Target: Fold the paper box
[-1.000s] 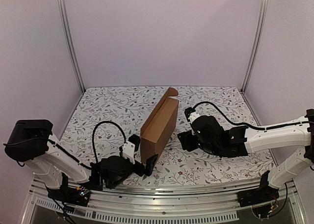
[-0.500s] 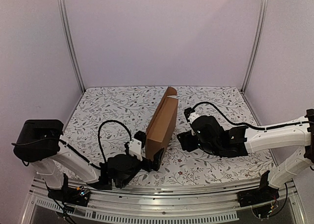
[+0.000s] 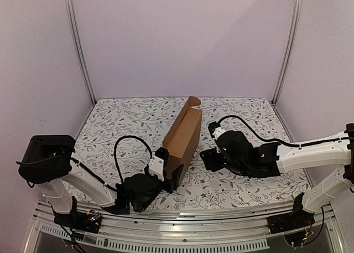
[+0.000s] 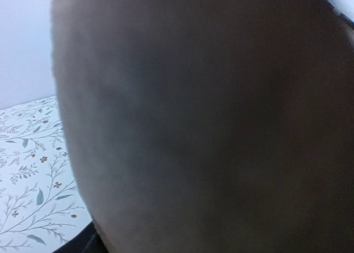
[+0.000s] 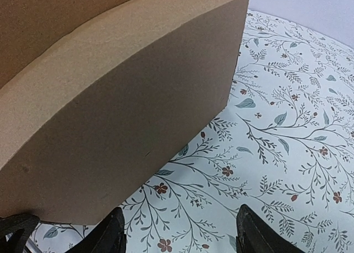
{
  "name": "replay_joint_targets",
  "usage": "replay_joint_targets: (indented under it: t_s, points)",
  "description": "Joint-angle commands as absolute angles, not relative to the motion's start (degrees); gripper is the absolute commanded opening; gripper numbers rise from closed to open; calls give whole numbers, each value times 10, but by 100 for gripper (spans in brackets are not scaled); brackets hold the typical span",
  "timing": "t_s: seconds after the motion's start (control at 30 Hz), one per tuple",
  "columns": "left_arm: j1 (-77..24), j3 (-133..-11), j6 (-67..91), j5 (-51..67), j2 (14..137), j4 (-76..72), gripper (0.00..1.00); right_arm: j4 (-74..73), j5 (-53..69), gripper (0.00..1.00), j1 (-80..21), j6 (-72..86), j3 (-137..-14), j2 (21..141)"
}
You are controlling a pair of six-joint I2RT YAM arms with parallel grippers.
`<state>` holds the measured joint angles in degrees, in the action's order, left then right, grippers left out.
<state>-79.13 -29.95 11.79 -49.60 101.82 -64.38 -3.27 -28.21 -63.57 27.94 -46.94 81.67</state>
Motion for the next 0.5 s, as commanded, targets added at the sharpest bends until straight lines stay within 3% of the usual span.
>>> replay_joint_targets:
  t_s: [0.0, 0.17, 0.33, 0.47]
  points:
    - [-800, -286, 97, -465, 1004, -645, 59, -47, -287, 66, -632, 278, -462, 797]
    - [-796, -254, 77, -406, 954, -617, 40, -64, -310, 67, -632, 253, -461, 769]
    - [-755, -229, 73, -247, 883, -530, 20, -87, -303, 68, -627, 209, -461, 720]
    - [-732, -227, 46, -156, 834, -438, 15, -103, -264, 68, -627, 153, -447, 661]
